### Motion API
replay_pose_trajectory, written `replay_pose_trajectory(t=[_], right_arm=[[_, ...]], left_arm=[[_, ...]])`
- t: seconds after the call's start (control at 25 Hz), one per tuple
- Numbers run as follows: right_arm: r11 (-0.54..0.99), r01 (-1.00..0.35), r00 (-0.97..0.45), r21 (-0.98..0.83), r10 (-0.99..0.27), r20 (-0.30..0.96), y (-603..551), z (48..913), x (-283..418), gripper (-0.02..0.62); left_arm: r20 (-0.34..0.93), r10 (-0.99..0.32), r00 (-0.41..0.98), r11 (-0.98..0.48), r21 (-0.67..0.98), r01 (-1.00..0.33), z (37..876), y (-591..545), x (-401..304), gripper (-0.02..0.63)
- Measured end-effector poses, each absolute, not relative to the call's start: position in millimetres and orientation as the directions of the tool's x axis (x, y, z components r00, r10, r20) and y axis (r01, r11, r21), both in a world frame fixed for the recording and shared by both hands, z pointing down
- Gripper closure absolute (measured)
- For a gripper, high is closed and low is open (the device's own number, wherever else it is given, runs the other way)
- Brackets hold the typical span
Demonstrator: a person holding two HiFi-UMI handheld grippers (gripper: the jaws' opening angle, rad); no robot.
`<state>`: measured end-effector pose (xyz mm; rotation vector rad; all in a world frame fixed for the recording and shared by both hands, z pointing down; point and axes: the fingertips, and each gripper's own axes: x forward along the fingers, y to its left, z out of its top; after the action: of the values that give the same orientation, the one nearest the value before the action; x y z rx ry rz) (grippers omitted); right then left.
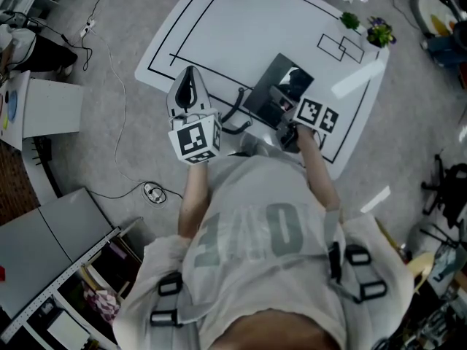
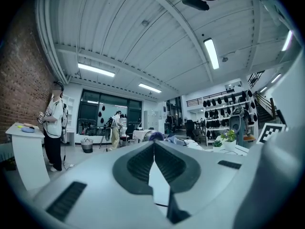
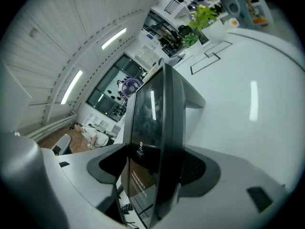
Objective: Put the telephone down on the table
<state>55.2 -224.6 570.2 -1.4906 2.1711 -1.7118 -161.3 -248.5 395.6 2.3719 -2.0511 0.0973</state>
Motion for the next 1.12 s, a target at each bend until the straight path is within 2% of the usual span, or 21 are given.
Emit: replay_pose_trajectory(t=[0.24,0.84,1.12], right_arm=[[-0.024,-0.708,-0.523,-0.706,-0.655,0.546,-213.5,567.5,60.6,0.302],[-0.033,-0.675,-0.543,-0.737,-0.655,0.526,-182.9,566.0,78.7,0.302],[0.011,-0.714,-0.492,-0.700,-0.720,0.490,-192.8,534.6,100.5,0.302]], left_arm=[[0.056,-0.984,0.170,-0.172,-0.036,-0.984,397.9,-249.2,-150.8,0.597],[0.071,-0.967,0.243,-0.246,-0.043,-0.968,400.2,-242.9,-111.4,0.597],[0.064,-0.962,0.266,-0.269,-0.045,-0.962,397.5,-243.1,-96.1,0.597]])
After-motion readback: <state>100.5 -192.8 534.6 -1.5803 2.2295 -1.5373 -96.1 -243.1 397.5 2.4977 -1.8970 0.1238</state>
